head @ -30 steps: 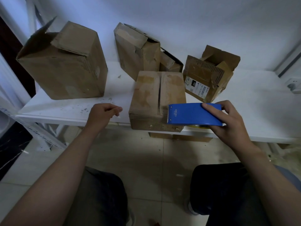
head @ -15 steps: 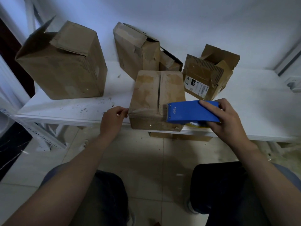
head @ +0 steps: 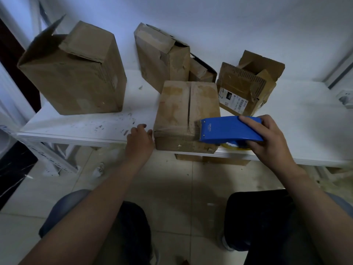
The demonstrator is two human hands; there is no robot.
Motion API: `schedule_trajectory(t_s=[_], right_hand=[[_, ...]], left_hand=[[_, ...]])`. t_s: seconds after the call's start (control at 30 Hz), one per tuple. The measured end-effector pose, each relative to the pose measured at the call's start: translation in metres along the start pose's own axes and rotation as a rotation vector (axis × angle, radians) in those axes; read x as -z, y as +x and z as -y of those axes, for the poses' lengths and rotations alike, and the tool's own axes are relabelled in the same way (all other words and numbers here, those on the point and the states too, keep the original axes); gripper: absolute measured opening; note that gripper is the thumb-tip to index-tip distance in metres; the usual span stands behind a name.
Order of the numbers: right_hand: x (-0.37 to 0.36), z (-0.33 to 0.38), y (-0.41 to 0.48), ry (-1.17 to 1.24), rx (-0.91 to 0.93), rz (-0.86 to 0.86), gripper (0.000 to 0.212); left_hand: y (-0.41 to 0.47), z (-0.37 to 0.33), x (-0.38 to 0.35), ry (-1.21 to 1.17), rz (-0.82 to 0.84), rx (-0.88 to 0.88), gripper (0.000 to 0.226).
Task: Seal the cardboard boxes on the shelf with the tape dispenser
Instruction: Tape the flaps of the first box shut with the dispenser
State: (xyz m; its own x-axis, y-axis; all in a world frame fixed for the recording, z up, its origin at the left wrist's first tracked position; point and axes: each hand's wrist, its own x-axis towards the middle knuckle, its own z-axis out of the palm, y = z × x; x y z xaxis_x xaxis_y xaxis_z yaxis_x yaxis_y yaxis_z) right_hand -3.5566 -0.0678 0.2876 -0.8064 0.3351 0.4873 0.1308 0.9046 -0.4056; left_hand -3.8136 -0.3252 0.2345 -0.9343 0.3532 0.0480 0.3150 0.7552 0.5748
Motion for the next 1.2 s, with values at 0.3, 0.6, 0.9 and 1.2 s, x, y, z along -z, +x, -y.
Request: schedule_trajectory(t_s=[0.3,0.6,0.9,1.2], right_hand=[[0.001,0.001,0.0,0.023,-0.016,0.011,0.075],[0.0,-0.001,0.001,0.032,-0.028,0.03,0.075],[-0.001,0.0,0.002,0.028,-0.046,0.034,0.075],[0.004,-0.004,0.004,0.0,0.049,0.05,0.071]], left_hand=[[-0.046,-0.011,0.009,0.42,0.003,-0.577,0.083],[-0.041,-0.027,-0.004,0.652,-0.008,-0.638,0.108],[-0.023,-0.06,-0.013,0.603,0.109,-0.78,0.11],[-0.02,-0.057,-0.015,0.574,0.074,-0.778,0.109]])
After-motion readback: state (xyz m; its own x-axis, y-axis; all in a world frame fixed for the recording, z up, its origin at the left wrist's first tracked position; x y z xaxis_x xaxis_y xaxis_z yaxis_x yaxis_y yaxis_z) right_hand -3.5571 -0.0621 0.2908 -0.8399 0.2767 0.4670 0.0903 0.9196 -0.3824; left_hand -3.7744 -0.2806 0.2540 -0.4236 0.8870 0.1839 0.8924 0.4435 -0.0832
